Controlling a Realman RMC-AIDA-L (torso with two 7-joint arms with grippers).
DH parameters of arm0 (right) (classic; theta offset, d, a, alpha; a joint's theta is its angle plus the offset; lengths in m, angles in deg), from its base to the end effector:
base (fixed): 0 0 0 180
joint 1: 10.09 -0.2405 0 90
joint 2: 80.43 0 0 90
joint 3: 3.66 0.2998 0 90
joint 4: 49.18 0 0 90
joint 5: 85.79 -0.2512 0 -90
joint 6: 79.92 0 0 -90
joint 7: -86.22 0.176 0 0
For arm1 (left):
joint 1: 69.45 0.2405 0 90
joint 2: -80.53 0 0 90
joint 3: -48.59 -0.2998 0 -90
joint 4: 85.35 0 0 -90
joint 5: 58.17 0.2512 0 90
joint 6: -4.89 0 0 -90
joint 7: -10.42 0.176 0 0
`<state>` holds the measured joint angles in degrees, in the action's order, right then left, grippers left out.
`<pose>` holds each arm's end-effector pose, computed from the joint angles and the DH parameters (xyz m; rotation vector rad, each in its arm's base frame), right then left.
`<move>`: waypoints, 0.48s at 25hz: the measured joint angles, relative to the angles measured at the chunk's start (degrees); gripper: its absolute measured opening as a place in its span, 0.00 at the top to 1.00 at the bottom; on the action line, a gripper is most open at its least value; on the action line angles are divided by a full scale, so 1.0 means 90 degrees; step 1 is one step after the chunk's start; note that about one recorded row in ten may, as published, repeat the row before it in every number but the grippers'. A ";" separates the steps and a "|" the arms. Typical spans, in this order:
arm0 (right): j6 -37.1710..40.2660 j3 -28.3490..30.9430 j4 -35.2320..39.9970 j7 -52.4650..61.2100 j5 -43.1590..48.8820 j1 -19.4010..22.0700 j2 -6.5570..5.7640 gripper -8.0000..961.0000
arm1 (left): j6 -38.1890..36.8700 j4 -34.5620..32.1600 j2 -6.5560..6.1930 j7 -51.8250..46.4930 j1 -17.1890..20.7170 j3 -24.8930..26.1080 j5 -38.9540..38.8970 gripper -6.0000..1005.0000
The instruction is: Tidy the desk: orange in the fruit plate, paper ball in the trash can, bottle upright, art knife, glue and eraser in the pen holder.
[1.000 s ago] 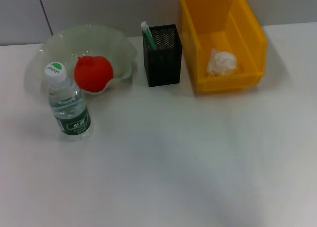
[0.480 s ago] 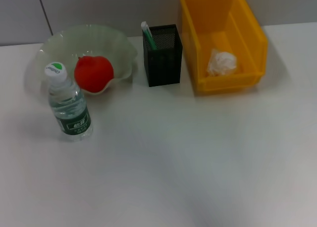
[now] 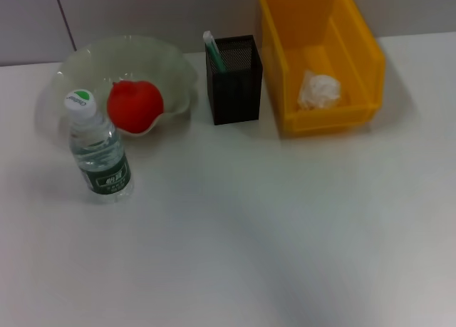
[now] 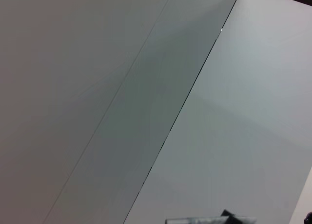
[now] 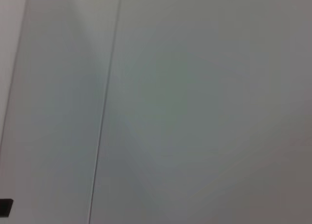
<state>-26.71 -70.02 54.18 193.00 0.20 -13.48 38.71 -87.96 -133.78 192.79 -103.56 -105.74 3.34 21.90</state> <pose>0.1638 0.3825 0.1475 -2.0052 0.2773 0.8576 -0.1756 0.4578 0.0921 -2.5128 -0.8049 -1.4374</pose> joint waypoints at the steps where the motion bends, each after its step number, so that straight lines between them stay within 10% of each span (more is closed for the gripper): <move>1: 0.0171 0.0166 -0.0012 0.0288 0.0192 -0.0095 -0.0004 0.84 | 0.0000 0.0000 0.0000 0.0000 0.0004 -0.0001 0.0003 0.60; 12: 0.1872 0.1566 -0.0788 0.2315 0.2152 -0.1591 -0.0016 0.84 | -0.0004 0.0000 -0.0014 0.0016 0.0019 -0.0030 0.0106 0.60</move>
<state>-9.87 -55.92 47.08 213.84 19.57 -27.79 38.57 -88.00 -133.78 192.66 -103.42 -105.57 3.07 22.85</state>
